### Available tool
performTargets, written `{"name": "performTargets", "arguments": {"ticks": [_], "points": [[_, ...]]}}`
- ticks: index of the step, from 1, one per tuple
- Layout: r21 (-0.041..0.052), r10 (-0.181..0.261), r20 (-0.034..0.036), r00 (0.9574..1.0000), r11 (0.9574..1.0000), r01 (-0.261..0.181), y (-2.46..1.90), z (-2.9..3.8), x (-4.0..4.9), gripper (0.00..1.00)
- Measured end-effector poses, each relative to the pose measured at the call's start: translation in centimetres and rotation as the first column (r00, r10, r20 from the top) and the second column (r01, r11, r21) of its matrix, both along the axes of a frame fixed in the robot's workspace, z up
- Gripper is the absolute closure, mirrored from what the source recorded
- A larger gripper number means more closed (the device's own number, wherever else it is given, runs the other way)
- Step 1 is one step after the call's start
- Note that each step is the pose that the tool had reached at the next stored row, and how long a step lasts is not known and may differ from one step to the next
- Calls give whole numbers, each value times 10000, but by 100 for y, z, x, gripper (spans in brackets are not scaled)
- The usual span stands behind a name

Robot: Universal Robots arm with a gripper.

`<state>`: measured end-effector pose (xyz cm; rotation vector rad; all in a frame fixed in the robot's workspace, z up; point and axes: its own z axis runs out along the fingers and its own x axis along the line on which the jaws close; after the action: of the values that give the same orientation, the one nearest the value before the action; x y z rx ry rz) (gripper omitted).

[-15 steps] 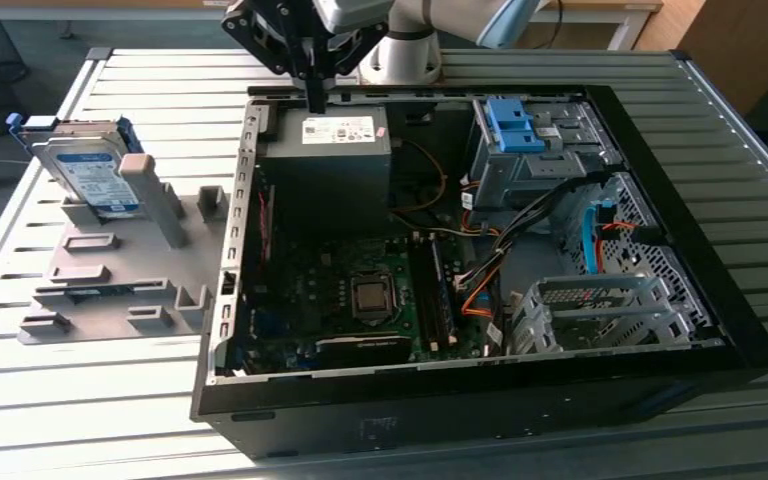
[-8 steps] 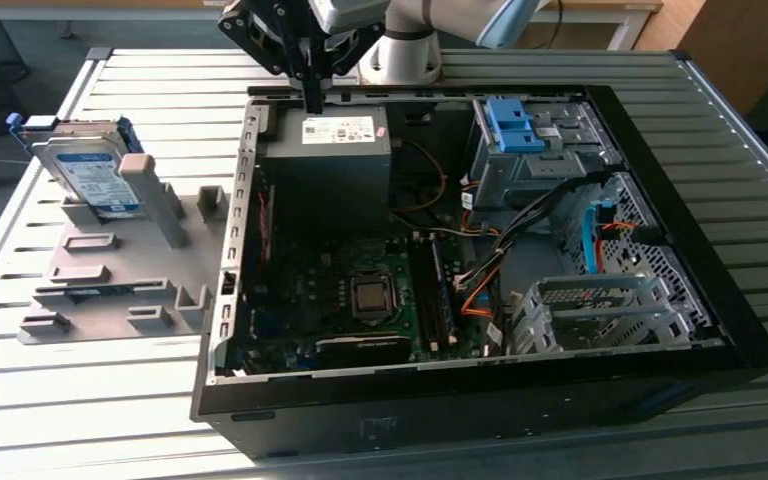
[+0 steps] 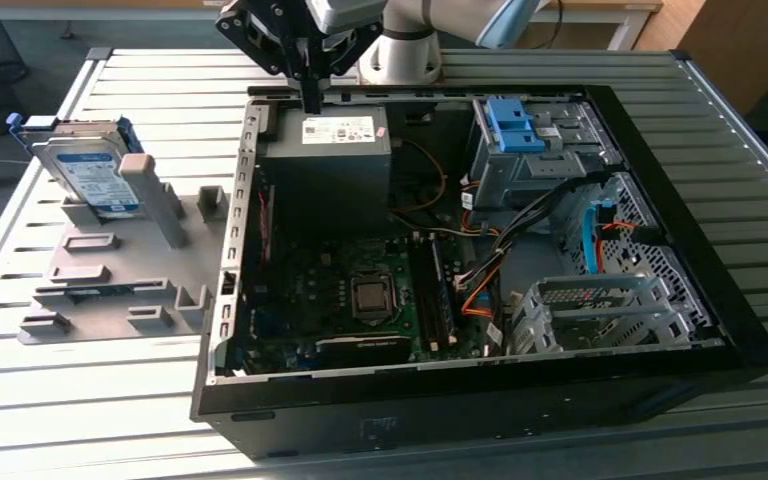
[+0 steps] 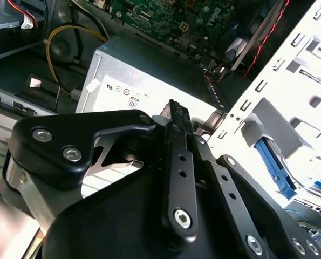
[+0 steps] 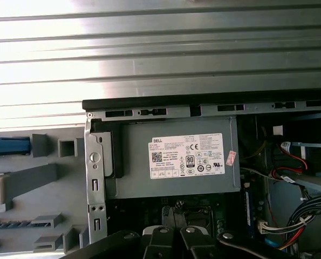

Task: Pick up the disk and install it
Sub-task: 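Reach for the disk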

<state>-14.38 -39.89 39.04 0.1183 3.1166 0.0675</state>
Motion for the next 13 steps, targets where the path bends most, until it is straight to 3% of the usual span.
{"name": "performTargets", "arguments": {"ticks": [13], "points": [[0, 0, 0, 10000, 10000, 0, 0, -2, -33, 89]]}}
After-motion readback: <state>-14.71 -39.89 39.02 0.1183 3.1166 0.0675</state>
